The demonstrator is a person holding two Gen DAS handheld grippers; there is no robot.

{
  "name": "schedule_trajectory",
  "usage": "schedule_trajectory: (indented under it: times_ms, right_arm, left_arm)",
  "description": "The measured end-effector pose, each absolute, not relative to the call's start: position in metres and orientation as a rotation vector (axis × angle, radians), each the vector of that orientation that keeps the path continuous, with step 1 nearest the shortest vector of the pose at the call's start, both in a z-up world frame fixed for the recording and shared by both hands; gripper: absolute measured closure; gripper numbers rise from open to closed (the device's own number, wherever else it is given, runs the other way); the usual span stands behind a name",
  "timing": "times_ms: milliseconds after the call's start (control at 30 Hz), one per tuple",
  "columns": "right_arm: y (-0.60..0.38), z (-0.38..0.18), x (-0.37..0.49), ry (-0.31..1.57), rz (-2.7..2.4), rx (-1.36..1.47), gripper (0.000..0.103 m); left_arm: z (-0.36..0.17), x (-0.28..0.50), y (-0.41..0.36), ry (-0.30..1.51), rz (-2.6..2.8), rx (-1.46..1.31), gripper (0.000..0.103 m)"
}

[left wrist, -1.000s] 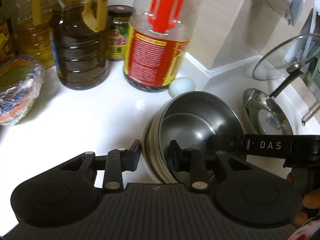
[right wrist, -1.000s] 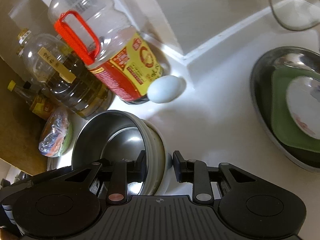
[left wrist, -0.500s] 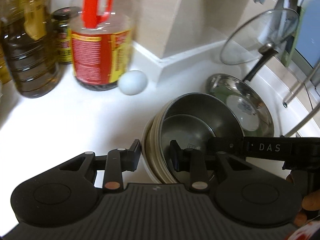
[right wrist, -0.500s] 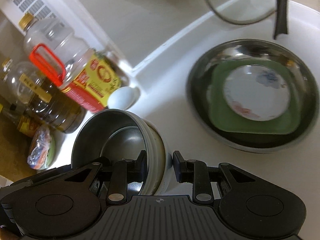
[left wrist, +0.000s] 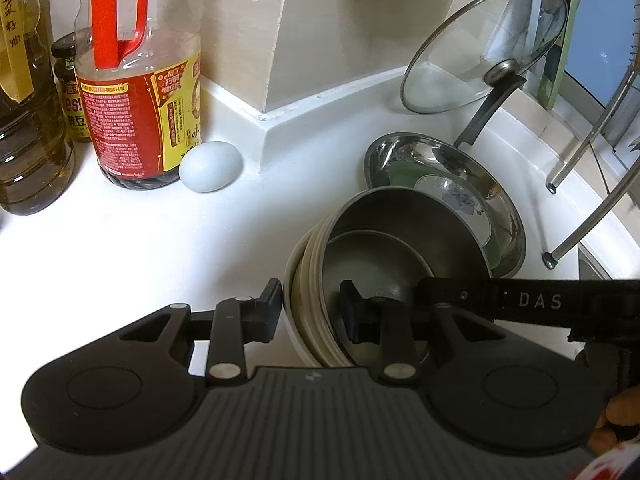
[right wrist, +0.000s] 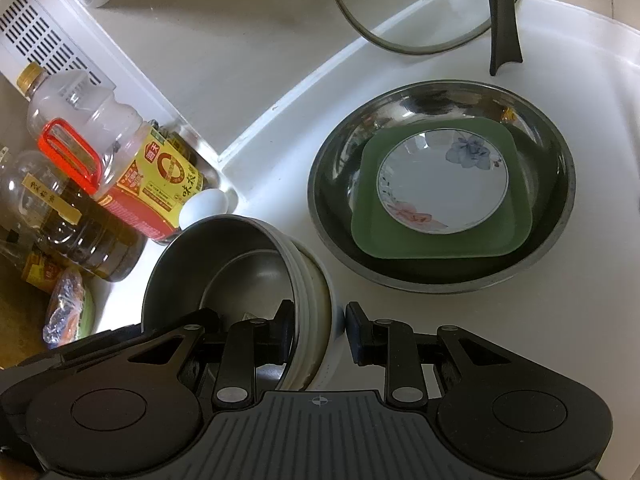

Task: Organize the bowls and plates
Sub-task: 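Lift the bowl stack with both grippers and carry it toward the steel pan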

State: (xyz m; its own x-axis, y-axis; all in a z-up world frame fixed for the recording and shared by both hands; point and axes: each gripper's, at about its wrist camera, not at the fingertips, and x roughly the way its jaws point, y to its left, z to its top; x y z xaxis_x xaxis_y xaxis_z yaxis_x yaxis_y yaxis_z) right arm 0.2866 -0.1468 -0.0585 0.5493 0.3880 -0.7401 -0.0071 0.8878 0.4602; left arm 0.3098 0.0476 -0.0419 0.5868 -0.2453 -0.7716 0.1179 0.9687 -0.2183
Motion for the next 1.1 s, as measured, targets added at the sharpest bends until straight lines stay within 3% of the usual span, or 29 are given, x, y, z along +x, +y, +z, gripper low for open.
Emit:
schedule_trajectory:
  times_ms: [767, 900, 1000, 1100]
  right_arm:
    - [-0.13, -0.057, 0.278, 0.86, 0.108, 0.345, 0.075]
    - [-0.133, -0.059, 0.277, 0.859, 0.112, 0.383, 0.075]
    - [-0.135, -0.061, 0.278, 0.859, 0.133, 0.408, 0.081]
    - [-0.134, -0.06, 0.278, 0.857, 0.14, 0.41, 0.081]
  left_arm:
    - [-0.043, 0.307, 0.049, 0.88, -0.141, -0.138, 0.074]
    - [-0.045, 0.307, 0.053, 0.885, -0.179, -0.185, 0.081]
    - [-0.044, 0.305, 0.051, 0.882, -0.179, -0.179, 0.081]
    - [-0.044, 0.305, 0.05, 0.885, -0.181, -0.183, 0.081]
